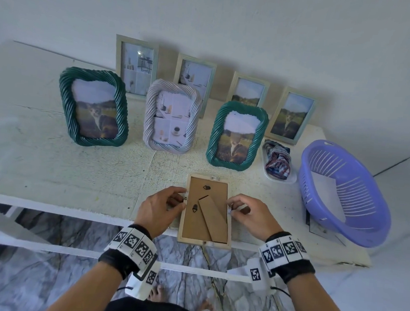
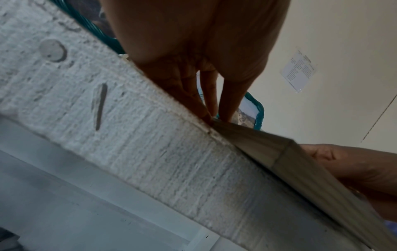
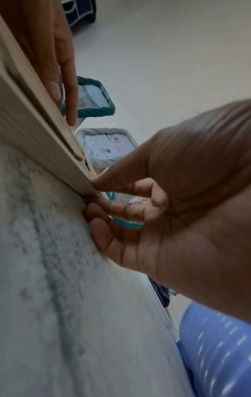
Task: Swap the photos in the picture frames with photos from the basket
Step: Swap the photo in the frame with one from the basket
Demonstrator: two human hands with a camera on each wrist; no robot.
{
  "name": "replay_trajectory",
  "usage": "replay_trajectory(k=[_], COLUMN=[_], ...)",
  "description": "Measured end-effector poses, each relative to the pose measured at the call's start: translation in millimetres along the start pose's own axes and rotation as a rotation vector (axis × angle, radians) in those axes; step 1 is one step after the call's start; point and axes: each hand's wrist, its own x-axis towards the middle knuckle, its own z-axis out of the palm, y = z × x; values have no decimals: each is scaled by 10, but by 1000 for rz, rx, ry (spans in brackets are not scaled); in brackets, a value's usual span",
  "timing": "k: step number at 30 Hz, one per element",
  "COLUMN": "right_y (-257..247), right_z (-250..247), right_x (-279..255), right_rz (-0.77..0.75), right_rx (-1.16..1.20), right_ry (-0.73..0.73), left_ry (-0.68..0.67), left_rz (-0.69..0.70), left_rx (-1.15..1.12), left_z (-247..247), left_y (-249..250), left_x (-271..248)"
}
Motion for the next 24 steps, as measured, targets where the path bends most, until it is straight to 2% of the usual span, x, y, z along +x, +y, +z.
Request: replay_trajectory(k=[7,13,16,24], right_y=[-29,15,39,30], right_z=[-145,-59,-39,-33], right_x=[214,310,310,277], right_rz=[14,-20,-33,-49], right_rx=[48,3,-7,-22], right_ry=[-200,-118,-100,-93], left_ry=[13,69,55,2], left_rz=[31,156,234,240], left_rx=[58,144,197,183], left_z=[24,56,75,31], left_y=[17,15,-9,3], left_x=[-24,-63,-60,-7])
